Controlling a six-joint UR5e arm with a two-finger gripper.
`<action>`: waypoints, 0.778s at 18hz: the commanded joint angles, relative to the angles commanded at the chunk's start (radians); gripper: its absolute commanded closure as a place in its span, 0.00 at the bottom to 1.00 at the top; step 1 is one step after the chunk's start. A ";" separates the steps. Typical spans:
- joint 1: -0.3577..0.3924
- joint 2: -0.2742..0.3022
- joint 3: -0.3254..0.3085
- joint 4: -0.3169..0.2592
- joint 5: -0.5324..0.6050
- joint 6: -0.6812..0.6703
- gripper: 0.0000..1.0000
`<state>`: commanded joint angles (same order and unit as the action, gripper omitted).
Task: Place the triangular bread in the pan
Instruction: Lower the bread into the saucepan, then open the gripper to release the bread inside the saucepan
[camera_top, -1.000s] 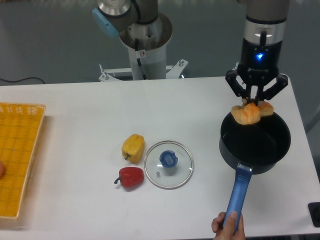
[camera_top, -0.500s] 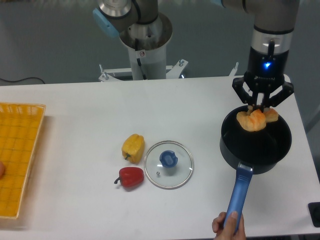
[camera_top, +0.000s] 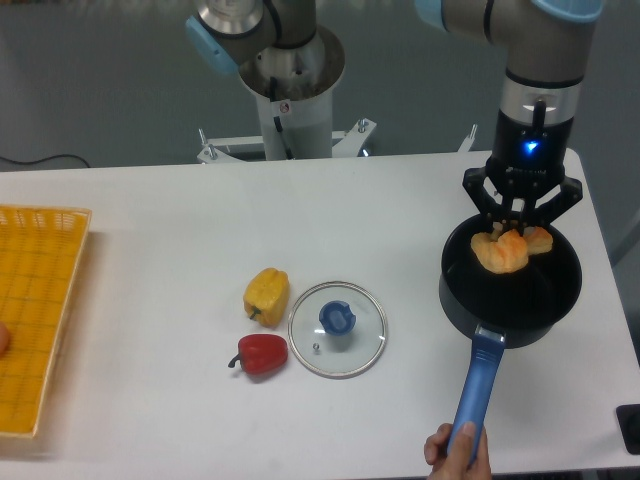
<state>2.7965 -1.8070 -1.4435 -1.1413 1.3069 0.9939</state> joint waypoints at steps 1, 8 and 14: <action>0.000 0.002 -0.008 0.000 0.000 0.011 0.68; 0.001 0.003 -0.011 0.000 0.003 0.019 0.47; 0.005 0.006 0.000 0.005 0.002 0.012 0.16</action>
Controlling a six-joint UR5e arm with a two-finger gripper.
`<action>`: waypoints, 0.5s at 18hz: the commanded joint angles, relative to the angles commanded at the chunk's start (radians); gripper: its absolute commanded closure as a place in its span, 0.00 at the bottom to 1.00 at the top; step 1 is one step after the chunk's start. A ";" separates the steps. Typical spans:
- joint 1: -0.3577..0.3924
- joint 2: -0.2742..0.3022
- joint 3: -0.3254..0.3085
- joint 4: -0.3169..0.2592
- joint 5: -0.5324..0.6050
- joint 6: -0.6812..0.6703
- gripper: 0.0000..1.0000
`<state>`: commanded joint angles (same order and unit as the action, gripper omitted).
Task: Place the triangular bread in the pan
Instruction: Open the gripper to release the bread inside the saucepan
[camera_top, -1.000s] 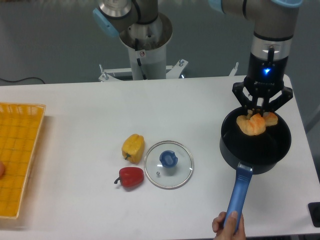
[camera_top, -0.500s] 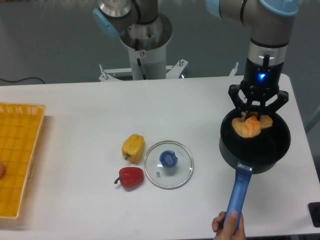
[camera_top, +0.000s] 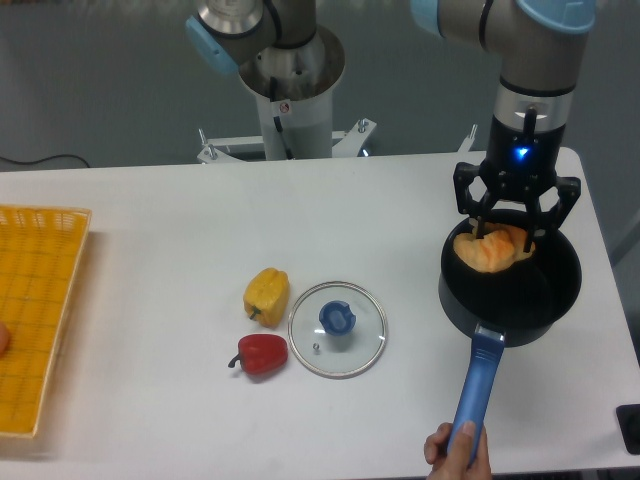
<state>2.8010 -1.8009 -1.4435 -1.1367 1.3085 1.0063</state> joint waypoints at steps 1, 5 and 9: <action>0.002 0.002 0.000 0.002 0.000 0.001 0.16; 0.008 0.005 0.000 0.003 0.000 -0.002 0.08; 0.017 0.029 -0.001 0.000 -0.008 -0.032 0.06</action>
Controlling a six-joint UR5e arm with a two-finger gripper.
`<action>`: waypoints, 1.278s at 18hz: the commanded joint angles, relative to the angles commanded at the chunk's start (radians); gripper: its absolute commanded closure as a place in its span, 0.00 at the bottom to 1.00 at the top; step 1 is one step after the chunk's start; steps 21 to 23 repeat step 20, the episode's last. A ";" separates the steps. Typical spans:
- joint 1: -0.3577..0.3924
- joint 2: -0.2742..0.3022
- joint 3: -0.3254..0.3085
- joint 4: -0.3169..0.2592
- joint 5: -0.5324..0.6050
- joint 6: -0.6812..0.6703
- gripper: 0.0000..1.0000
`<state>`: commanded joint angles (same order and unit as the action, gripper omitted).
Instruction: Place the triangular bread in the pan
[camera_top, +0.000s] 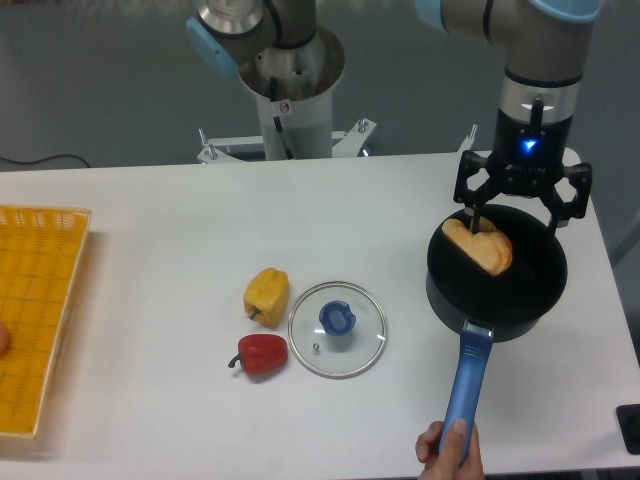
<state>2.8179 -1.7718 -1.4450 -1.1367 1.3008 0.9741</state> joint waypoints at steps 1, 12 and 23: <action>-0.002 0.002 -0.008 -0.002 0.000 0.000 0.05; -0.060 0.072 -0.095 -0.055 0.005 0.009 0.00; -0.169 0.107 -0.153 -0.055 0.034 0.121 0.00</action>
